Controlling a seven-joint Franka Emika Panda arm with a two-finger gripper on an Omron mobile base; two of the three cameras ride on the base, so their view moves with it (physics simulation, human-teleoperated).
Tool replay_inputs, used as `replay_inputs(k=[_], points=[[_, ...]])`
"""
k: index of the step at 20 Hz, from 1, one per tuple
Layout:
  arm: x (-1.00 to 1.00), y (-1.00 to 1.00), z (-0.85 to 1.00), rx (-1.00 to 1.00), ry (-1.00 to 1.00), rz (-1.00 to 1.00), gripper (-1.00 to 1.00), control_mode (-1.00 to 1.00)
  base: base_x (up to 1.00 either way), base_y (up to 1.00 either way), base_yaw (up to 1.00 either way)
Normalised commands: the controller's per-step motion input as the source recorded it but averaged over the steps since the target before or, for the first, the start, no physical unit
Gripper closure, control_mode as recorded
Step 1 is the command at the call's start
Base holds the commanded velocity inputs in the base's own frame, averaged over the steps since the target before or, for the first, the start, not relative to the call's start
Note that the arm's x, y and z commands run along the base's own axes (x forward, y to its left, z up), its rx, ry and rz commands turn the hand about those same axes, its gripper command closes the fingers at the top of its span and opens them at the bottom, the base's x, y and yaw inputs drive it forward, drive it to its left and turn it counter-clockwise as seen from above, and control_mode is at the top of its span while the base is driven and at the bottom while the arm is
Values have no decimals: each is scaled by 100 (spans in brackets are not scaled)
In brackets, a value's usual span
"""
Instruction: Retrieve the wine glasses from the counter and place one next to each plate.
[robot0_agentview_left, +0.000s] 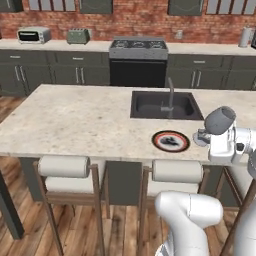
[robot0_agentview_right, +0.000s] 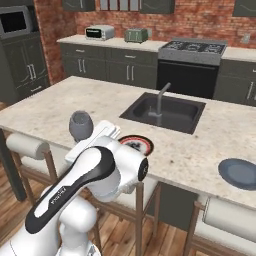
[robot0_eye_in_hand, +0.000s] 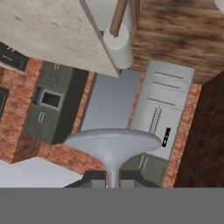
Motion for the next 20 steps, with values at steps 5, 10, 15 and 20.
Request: replay_inputs(k=[5, 10, 15, 20], points=[[0, 0, 0, 0, 0, 0, 100, 100, 19, -40, -22], [0, 0, 0, 0, 0, 0, 100, 100, 11, -25, -9], [0, 0, 0, 0, 0, 0, 100, 100, 0, -25, -13], [0, 0, 0, 0, 0, 0, 100, 100, 19, -9, -14]])
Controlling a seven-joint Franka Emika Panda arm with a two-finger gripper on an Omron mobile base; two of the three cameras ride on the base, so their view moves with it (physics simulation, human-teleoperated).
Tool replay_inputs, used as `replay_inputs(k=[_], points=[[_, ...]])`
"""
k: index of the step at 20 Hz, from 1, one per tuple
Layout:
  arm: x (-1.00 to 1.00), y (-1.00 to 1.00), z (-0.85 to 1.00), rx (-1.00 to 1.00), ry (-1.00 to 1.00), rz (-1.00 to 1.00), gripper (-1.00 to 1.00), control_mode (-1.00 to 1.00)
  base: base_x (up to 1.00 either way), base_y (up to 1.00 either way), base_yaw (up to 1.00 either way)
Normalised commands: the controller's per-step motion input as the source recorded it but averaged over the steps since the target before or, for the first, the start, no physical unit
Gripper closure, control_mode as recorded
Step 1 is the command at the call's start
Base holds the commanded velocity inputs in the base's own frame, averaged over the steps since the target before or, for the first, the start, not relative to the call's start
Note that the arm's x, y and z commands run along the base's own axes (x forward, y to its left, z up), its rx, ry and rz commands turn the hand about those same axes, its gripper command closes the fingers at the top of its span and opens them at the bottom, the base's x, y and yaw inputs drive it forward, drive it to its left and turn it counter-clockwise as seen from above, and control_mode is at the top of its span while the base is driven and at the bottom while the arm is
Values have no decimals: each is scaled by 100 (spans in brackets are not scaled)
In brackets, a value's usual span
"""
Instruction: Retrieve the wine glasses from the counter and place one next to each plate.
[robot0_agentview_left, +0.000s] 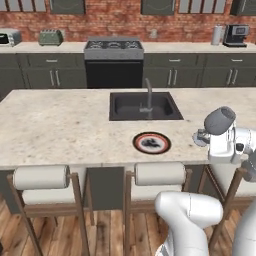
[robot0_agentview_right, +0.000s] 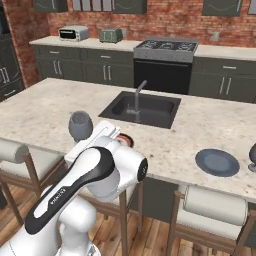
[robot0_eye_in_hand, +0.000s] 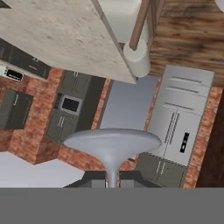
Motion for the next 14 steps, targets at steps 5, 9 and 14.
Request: replay_inputs(k=[5, 9, 14], points=[[0, 0, 0, 0, 0, 0, 100, 100, 22, -4, -13], [0, 0, 0, 0, 0, 0, 100, 100, 4, -5, -9], [0, 0, 0, 0, 0, 0, 100, 100, 6, 0, -8]])
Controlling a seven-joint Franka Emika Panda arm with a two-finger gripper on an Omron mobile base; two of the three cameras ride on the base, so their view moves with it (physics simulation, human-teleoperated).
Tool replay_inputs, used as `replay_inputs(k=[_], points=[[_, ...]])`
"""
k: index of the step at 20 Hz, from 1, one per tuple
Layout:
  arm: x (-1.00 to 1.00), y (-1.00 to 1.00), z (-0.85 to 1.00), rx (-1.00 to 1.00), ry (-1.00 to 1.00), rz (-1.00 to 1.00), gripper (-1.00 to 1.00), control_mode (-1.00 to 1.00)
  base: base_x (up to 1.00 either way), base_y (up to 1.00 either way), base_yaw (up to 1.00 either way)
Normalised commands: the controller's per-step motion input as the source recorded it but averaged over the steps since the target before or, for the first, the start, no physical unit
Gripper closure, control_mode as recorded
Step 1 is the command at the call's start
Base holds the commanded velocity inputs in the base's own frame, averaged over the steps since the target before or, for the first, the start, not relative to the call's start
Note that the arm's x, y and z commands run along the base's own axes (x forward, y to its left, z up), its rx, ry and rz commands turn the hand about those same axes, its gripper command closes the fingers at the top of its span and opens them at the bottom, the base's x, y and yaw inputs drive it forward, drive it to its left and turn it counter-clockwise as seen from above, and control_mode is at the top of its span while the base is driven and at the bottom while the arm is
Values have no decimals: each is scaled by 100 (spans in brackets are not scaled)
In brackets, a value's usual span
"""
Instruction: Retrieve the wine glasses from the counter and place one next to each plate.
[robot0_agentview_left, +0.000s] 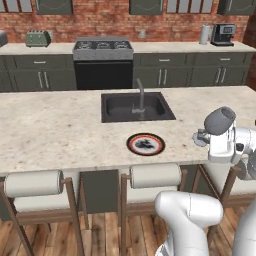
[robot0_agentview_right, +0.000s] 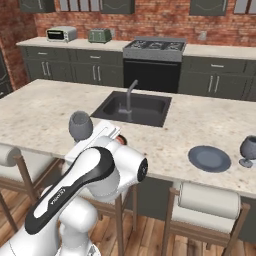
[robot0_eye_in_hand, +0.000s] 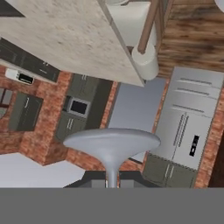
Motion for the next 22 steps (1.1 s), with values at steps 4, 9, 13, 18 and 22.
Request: replay_inputs(k=[4, 9, 13, 18, 22], points=[[0, 0, 0, 0, 0, 0, 100, 100, 13, 0, -9], [15, 0, -3, 0, 0, -5, 100, -100, 12, 0, -7], [53, -1, -18, 0, 3, -10, 100, -100, 0, 0, 0], [49, -19, -31, -1, 0, -1, 100, -100, 0, 0, 0], [55, -32, -33, 0, 7, 0, 100, -100, 0, 0, 0]])
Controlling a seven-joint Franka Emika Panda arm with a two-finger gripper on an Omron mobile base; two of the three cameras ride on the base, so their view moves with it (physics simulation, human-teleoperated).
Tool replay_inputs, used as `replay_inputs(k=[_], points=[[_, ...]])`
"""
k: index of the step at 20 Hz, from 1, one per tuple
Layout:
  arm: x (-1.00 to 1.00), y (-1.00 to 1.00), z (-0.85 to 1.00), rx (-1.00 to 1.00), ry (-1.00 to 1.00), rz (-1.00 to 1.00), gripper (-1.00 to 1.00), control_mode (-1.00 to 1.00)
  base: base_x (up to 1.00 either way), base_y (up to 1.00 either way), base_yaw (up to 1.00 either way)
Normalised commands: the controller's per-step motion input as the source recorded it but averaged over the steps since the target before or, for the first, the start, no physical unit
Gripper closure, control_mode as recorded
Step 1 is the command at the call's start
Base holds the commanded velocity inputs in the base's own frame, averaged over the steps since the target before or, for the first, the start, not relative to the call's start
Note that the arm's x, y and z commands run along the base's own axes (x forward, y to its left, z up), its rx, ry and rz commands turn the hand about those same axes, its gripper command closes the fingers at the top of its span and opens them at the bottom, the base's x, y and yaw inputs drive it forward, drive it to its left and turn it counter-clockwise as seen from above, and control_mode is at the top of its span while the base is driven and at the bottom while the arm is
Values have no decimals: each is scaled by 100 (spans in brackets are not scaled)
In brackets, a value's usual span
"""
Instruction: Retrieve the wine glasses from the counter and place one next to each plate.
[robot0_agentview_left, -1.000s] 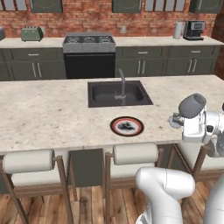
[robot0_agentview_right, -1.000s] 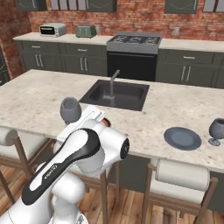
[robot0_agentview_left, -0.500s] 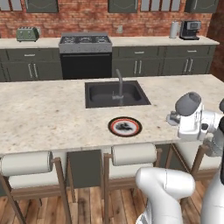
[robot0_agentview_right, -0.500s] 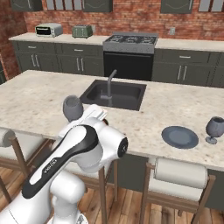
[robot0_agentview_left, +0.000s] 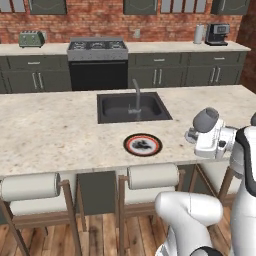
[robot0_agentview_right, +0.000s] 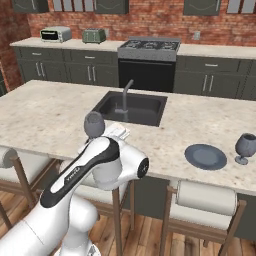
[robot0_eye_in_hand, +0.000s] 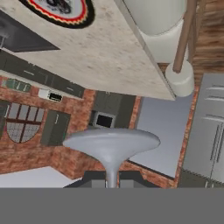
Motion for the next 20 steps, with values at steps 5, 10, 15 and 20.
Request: replay_inputs(k=[5, 10, 15, 20], points=[[65, -26, -34, 0, 6, 0, 100, -100, 0, 0, 0], [74, -17, -44, -2, 13, 0, 100, -100, 0, 0, 0], [50, -13, -31, 0, 9, 0, 100, -100, 0, 0, 0], [25, -27, -30, 0, 4, 0, 100, -100, 0, 0, 0]])
